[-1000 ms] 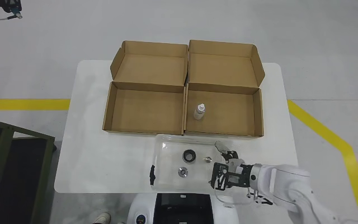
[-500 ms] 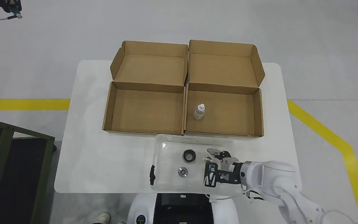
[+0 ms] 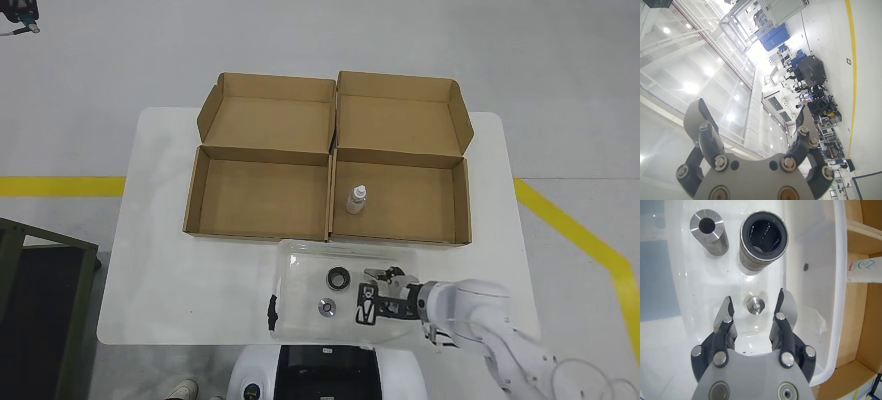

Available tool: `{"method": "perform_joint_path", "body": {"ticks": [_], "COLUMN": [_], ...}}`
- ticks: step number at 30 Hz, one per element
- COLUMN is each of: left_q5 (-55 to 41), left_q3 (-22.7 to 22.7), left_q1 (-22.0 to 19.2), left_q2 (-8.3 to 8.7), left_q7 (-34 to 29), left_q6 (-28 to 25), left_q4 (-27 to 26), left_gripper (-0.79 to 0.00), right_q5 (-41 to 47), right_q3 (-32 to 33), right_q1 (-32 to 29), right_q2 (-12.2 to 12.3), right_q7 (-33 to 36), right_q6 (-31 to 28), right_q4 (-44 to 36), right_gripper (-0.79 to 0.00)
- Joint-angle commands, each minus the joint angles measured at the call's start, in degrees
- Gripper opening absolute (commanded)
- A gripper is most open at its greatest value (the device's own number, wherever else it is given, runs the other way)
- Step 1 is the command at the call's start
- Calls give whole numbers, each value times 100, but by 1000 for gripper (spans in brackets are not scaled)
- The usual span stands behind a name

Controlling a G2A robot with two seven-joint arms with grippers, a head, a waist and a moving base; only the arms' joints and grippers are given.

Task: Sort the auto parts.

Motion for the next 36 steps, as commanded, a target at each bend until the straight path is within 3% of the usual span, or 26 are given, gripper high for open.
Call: {"method": "perform_joint_path", "body": {"ticks": [1, 6, 8, 12, 19, 26, 30, 36], "left_q5": [0, 0, 0, 0, 0, 0, 0, 0], "left_q3": [0, 0, 0, 0, 0, 0, 0, 0], "left_q1": [0, 0, 0, 0, 0, 0, 0, 0], "left_q2": [0, 0, 0, 0, 0, 0, 0, 0], "left_q7": [0, 0, 0, 0, 0, 0, 0, 0], "left_q6": [0, 0, 0, 0, 0, 0, 0, 0], "left_q4": [0, 0, 0, 0, 0, 0, 0, 0], "left_gripper": [0, 0, 0, 0, 0, 0, 0, 0], "right_q5": [14, 61, 77, 133, 360, 1216, 1992, 2557], "right_q3": [-36, -119, -151, -220, -119, 352, 658, 963], "right_q1": [49, 135, 167, 224, 172, -167, -328, -322], "right_q2": [-7, -21, -26, -35, -1, 89, 127, 134], "right_q7": [57, 192, 227, 300, 442, 291, -216, -1592], "right_q6": [9, 24, 35, -1, -180, -364, -444, -761], "right_q4": [42, 139, 171, 211, -70, -579, -780, -901], "right_gripper": [-413, -434, -477, -785, -785, -785, -785, -785]}}
